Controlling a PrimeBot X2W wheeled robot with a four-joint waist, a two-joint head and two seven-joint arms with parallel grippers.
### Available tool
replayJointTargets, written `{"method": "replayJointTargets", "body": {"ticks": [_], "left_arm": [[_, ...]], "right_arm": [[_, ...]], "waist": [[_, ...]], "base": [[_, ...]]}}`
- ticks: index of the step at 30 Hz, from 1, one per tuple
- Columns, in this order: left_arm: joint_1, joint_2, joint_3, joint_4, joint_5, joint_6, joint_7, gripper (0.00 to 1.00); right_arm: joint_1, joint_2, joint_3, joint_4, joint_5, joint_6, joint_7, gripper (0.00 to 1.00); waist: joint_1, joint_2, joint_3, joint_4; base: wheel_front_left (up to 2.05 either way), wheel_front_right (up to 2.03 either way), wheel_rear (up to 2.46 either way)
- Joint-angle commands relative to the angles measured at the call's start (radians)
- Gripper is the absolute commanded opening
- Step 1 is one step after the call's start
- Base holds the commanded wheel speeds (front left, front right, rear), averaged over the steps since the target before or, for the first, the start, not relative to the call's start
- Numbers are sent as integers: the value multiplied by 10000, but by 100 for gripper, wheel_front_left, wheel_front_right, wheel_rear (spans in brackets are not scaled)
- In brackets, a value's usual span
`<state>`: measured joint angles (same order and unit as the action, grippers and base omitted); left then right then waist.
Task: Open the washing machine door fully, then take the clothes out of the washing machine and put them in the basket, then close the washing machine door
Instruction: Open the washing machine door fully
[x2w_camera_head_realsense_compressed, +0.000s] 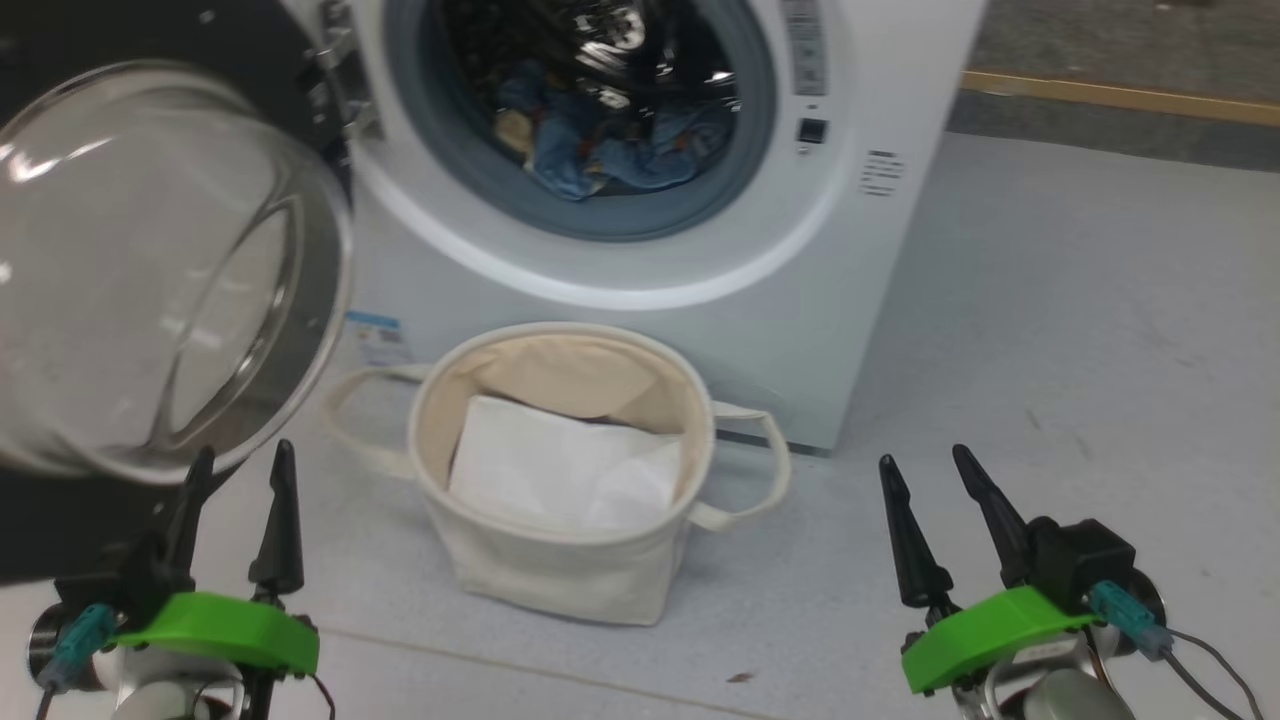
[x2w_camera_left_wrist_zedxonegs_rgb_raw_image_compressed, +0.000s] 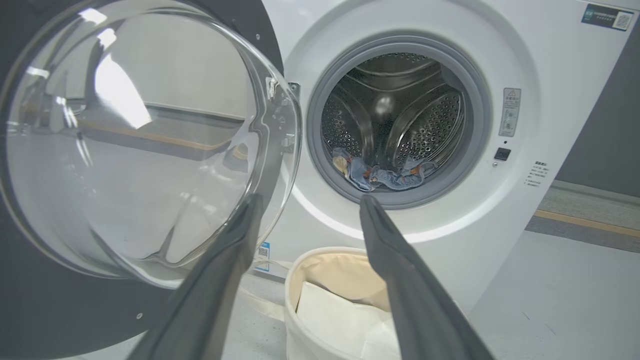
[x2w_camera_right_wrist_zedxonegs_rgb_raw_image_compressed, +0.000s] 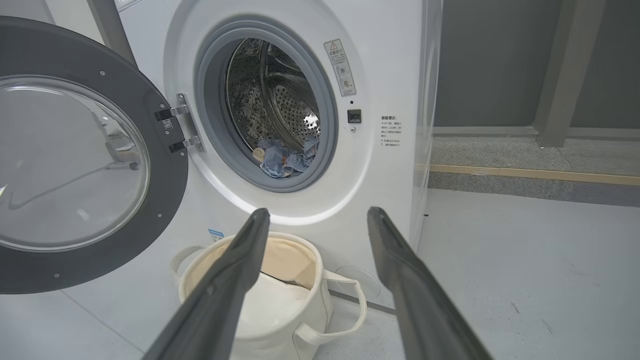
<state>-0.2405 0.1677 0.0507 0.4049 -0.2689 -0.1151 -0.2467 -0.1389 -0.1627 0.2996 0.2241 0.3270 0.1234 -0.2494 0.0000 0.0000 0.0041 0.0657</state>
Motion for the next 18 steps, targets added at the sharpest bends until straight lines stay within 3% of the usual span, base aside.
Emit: {"method": "replayJointTargets", "body": {"ticks": [1,10,18], "left_arm": [[-153,445,213,-520,-105,-60,94,100],[644,907,123,-1409,-1293,-138,885,100],[904,1033,-41,-1828,-1442,-93,1280,100]], "right_arm": [[-196,45,129,-258,1,73,-123,100],[-254,-20,74,-211,5,73,-124,100],[-249,-38,-78,-221,12,73,-124,100]], "waist": [[0,0,-189,-652],[0,0,-201,-1558],[0,0,-122,-1747]], "base": [[0,0,0],[0,0,0],[0,0,0]]}}
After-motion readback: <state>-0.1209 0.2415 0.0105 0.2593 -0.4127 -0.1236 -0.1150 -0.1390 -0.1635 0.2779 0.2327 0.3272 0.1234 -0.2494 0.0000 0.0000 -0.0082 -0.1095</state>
